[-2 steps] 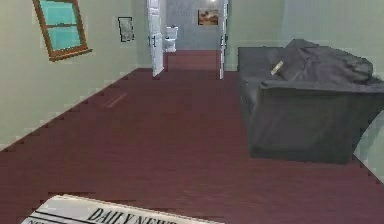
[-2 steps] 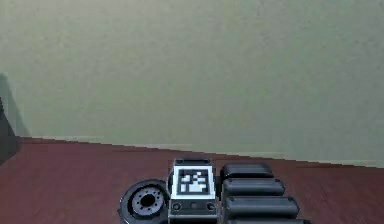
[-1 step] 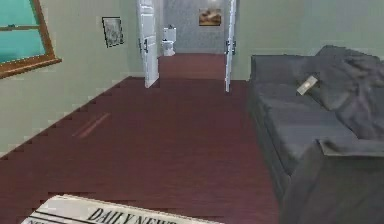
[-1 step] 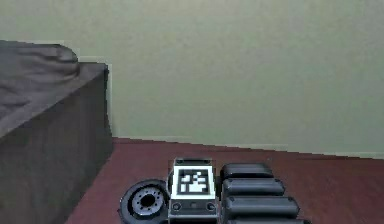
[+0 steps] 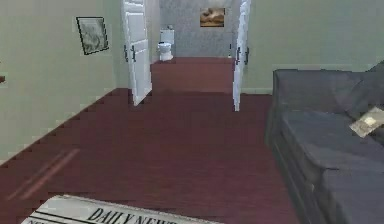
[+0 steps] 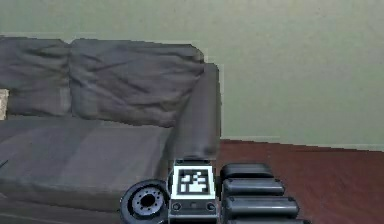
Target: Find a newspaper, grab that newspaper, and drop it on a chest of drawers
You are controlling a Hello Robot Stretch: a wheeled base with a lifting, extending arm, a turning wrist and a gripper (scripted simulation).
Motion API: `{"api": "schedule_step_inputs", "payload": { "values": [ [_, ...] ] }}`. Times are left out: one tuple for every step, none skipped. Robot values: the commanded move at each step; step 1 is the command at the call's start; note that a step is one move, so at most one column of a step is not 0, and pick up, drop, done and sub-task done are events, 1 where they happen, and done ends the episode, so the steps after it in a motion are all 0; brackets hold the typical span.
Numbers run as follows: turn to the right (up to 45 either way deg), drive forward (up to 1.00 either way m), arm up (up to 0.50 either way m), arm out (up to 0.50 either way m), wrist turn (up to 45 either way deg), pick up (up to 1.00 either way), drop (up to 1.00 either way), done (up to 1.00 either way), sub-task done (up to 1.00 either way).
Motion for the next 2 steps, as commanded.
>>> {"api": "schedule_step_inputs", "payload": {
  "values": [
    [0.0, 1.0, 0.0, 0.0, 0.0, 0.0, 0.0, 0.0, 0.0],
    [0.0, 1.0, 0.0, 0.0, 0.0, 0.0, 0.0, 0.0, 0.0]
  ]
}}
